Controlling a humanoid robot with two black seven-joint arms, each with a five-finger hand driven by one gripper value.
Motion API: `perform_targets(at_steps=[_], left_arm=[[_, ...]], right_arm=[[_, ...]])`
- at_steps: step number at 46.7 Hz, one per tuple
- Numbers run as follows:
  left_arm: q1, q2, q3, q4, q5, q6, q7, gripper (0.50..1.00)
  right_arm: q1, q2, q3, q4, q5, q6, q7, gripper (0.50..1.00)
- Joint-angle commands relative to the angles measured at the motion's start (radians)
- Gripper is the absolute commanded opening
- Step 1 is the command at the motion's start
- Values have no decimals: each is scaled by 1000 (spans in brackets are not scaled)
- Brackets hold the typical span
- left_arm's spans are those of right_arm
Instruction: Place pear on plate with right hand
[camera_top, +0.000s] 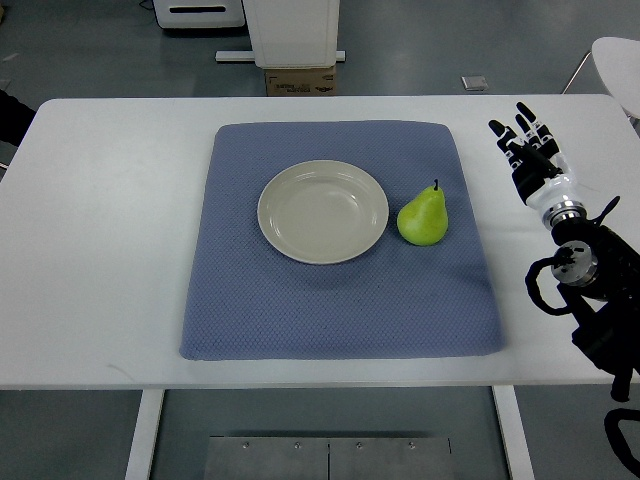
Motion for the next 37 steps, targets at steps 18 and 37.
perform_targets(at_steps=[18,37], left_arm=[[5,0,0,1,-2,1,0,1000],[17,0,-1,1,-2,1,0,1000]], right_arm=[[6,-6,-3,5,1,1,0,1000],[28,-5,-6,5,1,1,1,1000]])
